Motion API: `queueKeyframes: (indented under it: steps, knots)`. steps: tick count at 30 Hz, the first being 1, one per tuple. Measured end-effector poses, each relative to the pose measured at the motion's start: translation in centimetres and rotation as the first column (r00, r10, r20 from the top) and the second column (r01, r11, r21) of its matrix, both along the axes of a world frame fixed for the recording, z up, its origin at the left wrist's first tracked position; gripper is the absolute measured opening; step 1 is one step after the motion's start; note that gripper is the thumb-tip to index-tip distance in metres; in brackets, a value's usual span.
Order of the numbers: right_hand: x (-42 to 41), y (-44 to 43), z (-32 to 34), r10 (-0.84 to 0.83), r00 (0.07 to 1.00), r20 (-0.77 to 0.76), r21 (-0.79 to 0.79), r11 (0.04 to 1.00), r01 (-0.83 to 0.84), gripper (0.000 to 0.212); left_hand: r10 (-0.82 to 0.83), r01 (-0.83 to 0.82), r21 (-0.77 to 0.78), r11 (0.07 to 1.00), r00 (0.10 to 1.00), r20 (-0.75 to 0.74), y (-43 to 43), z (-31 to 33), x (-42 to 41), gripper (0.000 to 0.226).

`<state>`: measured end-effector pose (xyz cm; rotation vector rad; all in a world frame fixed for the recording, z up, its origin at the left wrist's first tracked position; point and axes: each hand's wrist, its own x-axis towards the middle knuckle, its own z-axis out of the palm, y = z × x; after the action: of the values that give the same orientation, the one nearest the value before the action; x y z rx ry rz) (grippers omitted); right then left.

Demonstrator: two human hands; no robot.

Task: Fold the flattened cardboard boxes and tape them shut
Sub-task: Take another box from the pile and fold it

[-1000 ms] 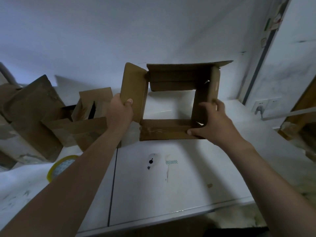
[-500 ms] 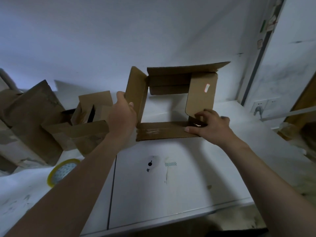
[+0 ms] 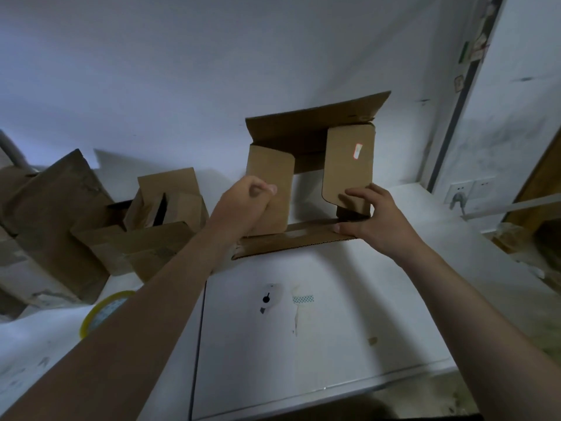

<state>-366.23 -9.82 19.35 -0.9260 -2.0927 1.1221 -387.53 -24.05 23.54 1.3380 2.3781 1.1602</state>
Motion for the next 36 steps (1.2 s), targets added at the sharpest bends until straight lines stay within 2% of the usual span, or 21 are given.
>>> queueKeyframes:
  steps: [4, 8, 10, 13, 16, 19, 20, 22, 24, 27, 28, 32, 34, 36]
  knots:
    - [0.1, 0.0, 0.0, -0.029, 0.998, -0.06, -0.067, 0.997, 0.025, 0.073, -0.01, 0.008, -0.019, 1.0, 0.993, -0.119, 1.3, -0.1, -1.7, 0.019]
    - [0.4, 0.0, 0.4, -0.04, 0.995, -0.096, -0.117, 0.993, 0.029, 0.073, 0.088, -0.067, 0.12, 0.991, 0.981, -0.174, 2.0, 1.6, -3.0, 0.021]
    - [0.5, -0.1, 0.7, -0.043, 0.992, -0.122, -0.139, 0.99, 0.026, 0.072, 0.024, 0.018, 0.17, 0.985, 0.97, -0.242, 2.7, 3.0, -3.5, 0.028]
    - [0.9, -0.1, 0.9, -0.037, 0.996, -0.087, -0.085, 0.996, 0.03, 0.071, -0.064, 0.106, 0.116, 0.988, 0.947, -0.316, 4.3, 4.7, -3.9, 0.031]
    - [1.3, 0.3, 0.7, -0.06, 0.998, -0.002, -0.047, 0.997, 0.059, 0.06, -0.089, 0.117, 0.096, 0.988, 0.961, -0.262, 5.5, 5.2, -3.8, 0.032]
    - [1.9, 0.5, 0.3, -0.129, 0.987, -0.099, -0.099, 0.988, 0.119, 0.029, -0.012, 0.046, 0.18, 0.983, 0.983, -0.183, 6.0, 5.4, -3.5, 0.03]
    - [2.1, 0.5, 0.4, -0.15, 0.979, -0.141, -0.123, 0.983, 0.133, 0.026, 0.008, 0.021, 0.198, 0.98, 0.989, -0.147, 6.1, 5.5, -3.6, 0.029]
    - [2.4, 0.5, 0.6, -0.148, 0.971, -0.188, -0.16, 0.98, 0.118, 0.032, 0.026, -0.007, 0.224, 0.975, 0.996, -0.082, 6.1, 5.8, -3.7, 0.028]
    - [2.7, 0.4, 0.8, -0.055, 0.978, -0.199, -0.174, 0.984, 0.02, 0.034, 0.041, -0.028, 0.237, 0.971, 0.998, -0.048, 5.9, 6.0, -3.8, 0.029]
    - [3.0, 0.5, 0.7, 0.132, 0.991, -0.029, -0.102, 0.986, -0.135, 0.055, 0.046, -0.031, 0.234, 0.972, 0.997, -0.061, 5.7, 6.2, -3.8, 0.028]
    - [2.9, 0.6, 0.4, 0.153, 0.988, 0.02, -0.06, 0.987, -0.151, 0.055, 0.043, -0.028, 0.235, 0.972, 0.997, -0.06, 5.6, 6.2, -3.9, 0.028]
    - [2.5, 1.0, -0.4, 0.016, 1.0, -0.02, 0.008, 1.0, -0.015, 0.013, 0.036, -0.023, 0.252, 0.968, 0.998, -0.048, 4.9, 6.2, -4.1, 0.028]
    - [2.3, 1.1, -0.3, -0.058, 0.996, -0.061, 0.035, 0.998, 0.061, 0.01, 0.055, -0.042, 0.27, 0.962, 0.998, -0.042, 4.3, 6.2, -4.2, 0.028]
    - [2.1, 0.9, 0.2, -0.134, 0.985, -0.111, 0.061, 0.988, 0.141, 0.018, 0.067, -0.056, 0.306, 0.95, 0.997, -0.026, 3.8, 6.2, -4.4, 0.028]
